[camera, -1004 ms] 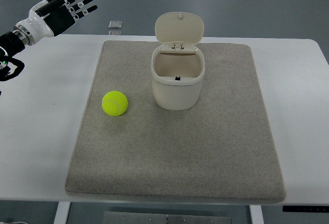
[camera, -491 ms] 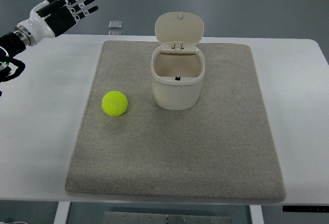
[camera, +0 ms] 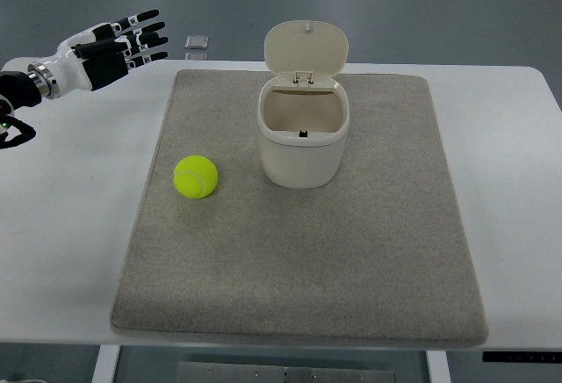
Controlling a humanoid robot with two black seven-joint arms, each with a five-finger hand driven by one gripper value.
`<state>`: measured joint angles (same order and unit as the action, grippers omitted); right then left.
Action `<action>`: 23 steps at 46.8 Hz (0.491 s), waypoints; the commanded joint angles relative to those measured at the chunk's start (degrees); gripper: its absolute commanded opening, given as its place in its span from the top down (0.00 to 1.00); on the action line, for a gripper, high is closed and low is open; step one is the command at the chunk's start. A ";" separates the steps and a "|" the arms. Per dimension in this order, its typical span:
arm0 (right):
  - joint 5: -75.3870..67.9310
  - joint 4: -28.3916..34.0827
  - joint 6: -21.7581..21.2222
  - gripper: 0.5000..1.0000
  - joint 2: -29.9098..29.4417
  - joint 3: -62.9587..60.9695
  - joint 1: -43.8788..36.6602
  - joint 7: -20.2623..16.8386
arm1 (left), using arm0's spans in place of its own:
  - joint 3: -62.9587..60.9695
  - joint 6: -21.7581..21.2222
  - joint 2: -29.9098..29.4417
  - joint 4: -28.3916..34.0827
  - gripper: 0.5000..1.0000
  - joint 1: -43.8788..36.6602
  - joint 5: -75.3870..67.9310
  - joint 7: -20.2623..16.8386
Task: Put tennis ball into box with left hand
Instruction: 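Lower the open left hand down over the tennis ball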
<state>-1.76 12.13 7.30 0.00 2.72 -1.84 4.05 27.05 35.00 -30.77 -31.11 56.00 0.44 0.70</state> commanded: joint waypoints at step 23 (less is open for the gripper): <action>0.00 0.00 0.00 0.20 0.00 0.00 0.00 0.00 | -0.77 0.00 -9.40 -11.25 0.02 -0.98 -40.51 -22.40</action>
<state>-1.76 12.13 7.29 0.00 2.73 -1.84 4.04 26.37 35.01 -39.13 -40.43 55.32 -36.87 -18.28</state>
